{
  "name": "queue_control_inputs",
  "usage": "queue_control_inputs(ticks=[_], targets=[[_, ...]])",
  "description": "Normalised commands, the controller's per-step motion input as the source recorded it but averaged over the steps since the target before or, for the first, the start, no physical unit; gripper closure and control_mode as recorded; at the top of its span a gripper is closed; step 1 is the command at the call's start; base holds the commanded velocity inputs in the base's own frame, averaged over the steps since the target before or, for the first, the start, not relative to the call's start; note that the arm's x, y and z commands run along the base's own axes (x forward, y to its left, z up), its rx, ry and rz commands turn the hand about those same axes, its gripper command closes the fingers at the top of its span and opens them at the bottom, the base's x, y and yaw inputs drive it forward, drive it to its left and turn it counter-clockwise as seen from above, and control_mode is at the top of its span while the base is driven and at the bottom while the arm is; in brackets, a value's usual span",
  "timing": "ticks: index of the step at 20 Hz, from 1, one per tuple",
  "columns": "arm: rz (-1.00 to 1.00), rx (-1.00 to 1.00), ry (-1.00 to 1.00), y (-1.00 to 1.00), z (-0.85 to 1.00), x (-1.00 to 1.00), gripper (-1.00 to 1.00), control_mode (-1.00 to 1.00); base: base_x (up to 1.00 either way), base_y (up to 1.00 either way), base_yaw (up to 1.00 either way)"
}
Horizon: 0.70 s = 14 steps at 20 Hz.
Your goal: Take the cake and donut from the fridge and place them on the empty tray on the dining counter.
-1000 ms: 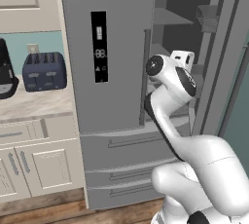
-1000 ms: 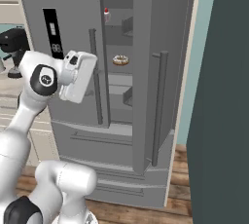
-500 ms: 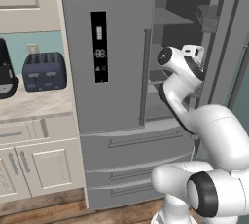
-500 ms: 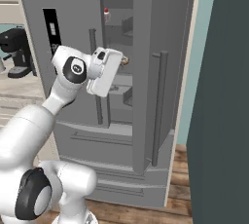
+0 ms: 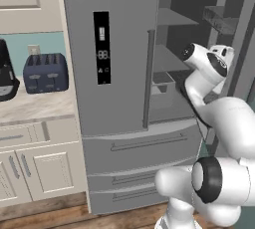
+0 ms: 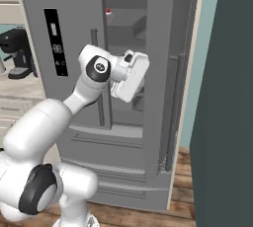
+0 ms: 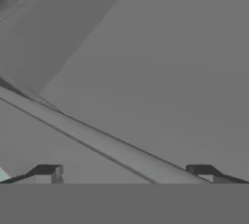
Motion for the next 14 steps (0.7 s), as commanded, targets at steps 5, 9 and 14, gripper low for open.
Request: queue_control_inputs(ticks=[5, 9, 14], targets=[[-0.26, 0.00, 0.00, -1.00, -0.15, -0.84, -1.00, -1.00, 0.00, 0.00, 0.00], [-0.18, 0.00, -0.04, -0.85, 0.02, -0.96, -1.00, -1.00, 0.00, 0.00, 0.00], [0.00, -0.01, -0.22, 0.37, 0.52, -0.94, -1.00, -1.00, 0.00, 0.00, 0.00]])
